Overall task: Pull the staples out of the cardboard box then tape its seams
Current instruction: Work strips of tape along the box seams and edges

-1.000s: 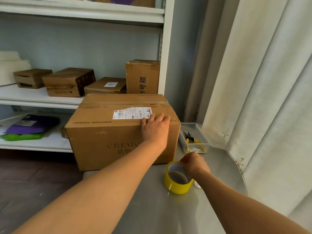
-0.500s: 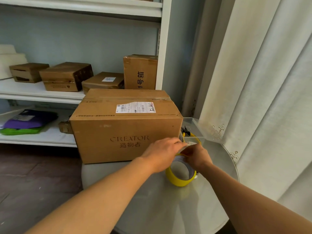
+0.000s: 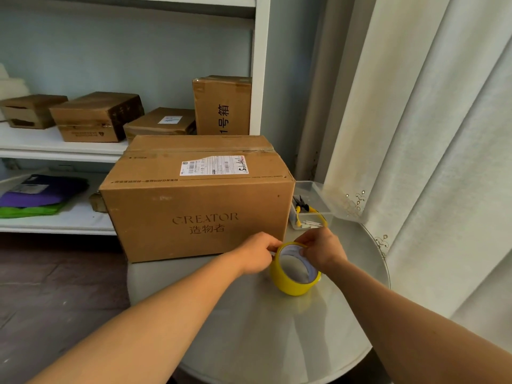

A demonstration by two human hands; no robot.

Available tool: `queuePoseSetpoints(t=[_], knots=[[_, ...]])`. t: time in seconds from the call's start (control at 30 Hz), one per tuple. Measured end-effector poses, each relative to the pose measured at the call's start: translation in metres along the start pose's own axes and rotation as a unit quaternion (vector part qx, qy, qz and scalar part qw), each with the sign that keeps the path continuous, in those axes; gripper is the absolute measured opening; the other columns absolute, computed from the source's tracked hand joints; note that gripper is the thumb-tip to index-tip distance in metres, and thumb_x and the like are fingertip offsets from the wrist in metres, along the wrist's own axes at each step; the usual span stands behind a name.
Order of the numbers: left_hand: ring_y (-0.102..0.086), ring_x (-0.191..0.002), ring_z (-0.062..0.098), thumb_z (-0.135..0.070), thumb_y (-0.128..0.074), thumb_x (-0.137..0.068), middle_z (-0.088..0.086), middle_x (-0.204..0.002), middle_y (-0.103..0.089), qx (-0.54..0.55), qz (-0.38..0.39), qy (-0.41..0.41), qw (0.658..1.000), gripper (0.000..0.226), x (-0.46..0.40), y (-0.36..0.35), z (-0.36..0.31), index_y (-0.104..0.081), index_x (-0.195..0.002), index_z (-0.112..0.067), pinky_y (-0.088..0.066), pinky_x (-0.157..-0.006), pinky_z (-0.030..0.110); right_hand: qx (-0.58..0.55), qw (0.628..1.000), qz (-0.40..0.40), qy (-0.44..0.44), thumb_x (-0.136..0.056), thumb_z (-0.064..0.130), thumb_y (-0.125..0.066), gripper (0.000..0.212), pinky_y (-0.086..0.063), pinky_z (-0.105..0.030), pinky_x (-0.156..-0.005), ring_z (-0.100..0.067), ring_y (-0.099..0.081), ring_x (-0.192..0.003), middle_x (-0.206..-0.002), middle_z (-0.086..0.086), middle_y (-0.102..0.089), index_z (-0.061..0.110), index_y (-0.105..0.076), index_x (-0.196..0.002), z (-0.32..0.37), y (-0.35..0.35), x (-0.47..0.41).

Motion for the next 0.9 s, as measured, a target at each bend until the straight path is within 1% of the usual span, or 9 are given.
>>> queuePoseSetpoints(t=[0.27,0.4,0.5,0.6,0.67,0.73,0.8,0.87,0.9], knots=[[-0.058,-0.115,0.024,0.010,-0.042,-0.085,0.009,-0.113,-0.069,0.011,-0.034,0.020,0.999,0.043,0.007,0.006,0.005,-0.070,-0.111,-0.008,-0.046,-0.101,0.040,-0.014,1.000,0.004,-0.014,-0.083,0.006,-0.063,0.031,-0.051,-0.030,-0.087,-0.021,-0.061,-0.104,-0.114,-0.004,-0.067,0.023,-0.069,-0.109,0.010,-0.008,-0.005],[-0.051,-0.123,0.022,0.001,-0.039,-0.096,0.011,-0.133,-0.056,0.020,-0.069,0.064,0.995,0.039,0.008,0.010,0.004,-0.054,-0.131,-0.005,-0.039,-0.102,0.029,-0.058,0.998,0.023,0.011,-0.081,0.000,-0.064,0.028,-0.050,-0.028,-0.085,-0.021,-0.062,-0.099,-0.106,-0.007,-0.069,0.013,-0.072,-0.104,0.014,-0.008,-0.004],[-0.050,-0.120,0.023,-0.018,-0.034,-0.102,0.008,-0.130,-0.051,0.116,-0.042,0.149,0.981,0.032,0.011,0.008,0.006,-0.049,-0.130,-0.014,-0.042,-0.099,0.036,-0.206,0.977,0.038,0.045,-0.079,-0.011,-0.067,0.021,-0.053,-0.031,-0.085,-0.022,-0.064,-0.090,-0.102,-0.017,-0.070,0.000,-0.069,-0.097,0.019,-0.004,0.002],[-0.057,-0.106,0.026,-0.024,-0.035,-0.103,0.012,-0.121,-0.057,0.247,-0.008,0.209,0.946,0.022,0.015,0.006,0.003,-0.051,-0.116,-0.017,-0.046,-0.098,0.043,-0.272,0.958,0.052,0.073,-0.079,-0.015,-0.065,0.019,-0.054,-0.015,-0.070,-0.015,-0.064,-0.076,-0.094,-0.016,-0.069,0.001,-0.068,-0.089,0.024,-0.002,0.009],[-0.058,-0.108,0.027,-0.017,-0.041,-0.101,0.014,-0.124,-0.058,0.320,-0.028,0.206,0.924,0.026,0.014,0.007,0.001,-0.050,-0.126,-0.013,-0.046,-0.097,0.043,-0.251,0.965,0.021,0.070,-0.079,-0.009,-0.068,0.019,-0.054,-0.020,-0.072,-0.017,-0.065,-0.078,-0.092,-0.013,-0.069,0.008,-0.066,-0.085,0.025,-0.004,0.008],[-0.057,-0.117,0.030,-0.009,-0.046,-0.099,0.016,-0.128,-0.057,0.369,-0.044,0.203,0.906,0.033,0.013,0.007,-0.005,-0.047,-0.132,-0.008,-0.045,-0.093,0.042,-0.184,0.982,-0.039,0.027,-0.079,0.007,-0.073,0.015,-0.050,-0.028,-0.072,-0.020,-0.064,-0.085,-0.088,-0.004,-0.066,0.016,-0.063,-0.087,0.023,-0.004,0.005],[-0.055,-0.120,0.030,-0.003,-0.046,-0.098,0.018,-0.129,-0.057,0.383,-0.051,0.198,0.901,0.035,0.013,0.008,-0.009,-0.048,-0.132,-0.005,-0.045,-0.094,0.042,-0.123,0.990,-0.060,-0.030,-0.080,0.025,-0.076,0.018,-0.045,-0.028,-0.065,-0.017,-0.061,-0.076,-0.080,0.000,-0.062,0.016,-0.062,-0.087,0.021,0.002,0.006],[-0.055,-0.121,0.031,0.001,-0.045,-0.097,0.018,-0.129,-0.057,0.387,-0.061,0.194,0.899,0.036,0.013,0.009,-0.009,-0.048,-0.133,-0.004,-0.044,-0.096,0.044,-0.179,0.981,0.022,-0.076,-0.088,0.032,-0.067,0.022,-0.049,-0.027,-0.058,-0.015,-0.059,-0.063,-0.072,-0.003,-0.064,0.009,-0.066,-0.088,0.021,0.003,0.011],[-0.054,-0.121,0.031,0.003,-0.044,-0.097,0.018,-0.130,-0.056,0.391,-0.062,0.191,0.898,0.038,0.013,0.008,-0.010,-0.047,-0.134,-0.004,-0.044,-0.097,0.044,-0.240,0.961,0.079,-0.108,-0.093,0.035,-0.060,0.031,-0.052,-0.028,-0.060,-0.016,-0.061,-0.063,-0.074,-0.007,-0.066,0.005,-0.067,-0.092,0.021,0.004,0.014]])
Point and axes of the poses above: each hand's wrist, its own x-axis away from the middle knuckle, its own y-axis out of the back of the hand, z = x × y, the point moved 2 cm from there along -x, towards the middle knuckle
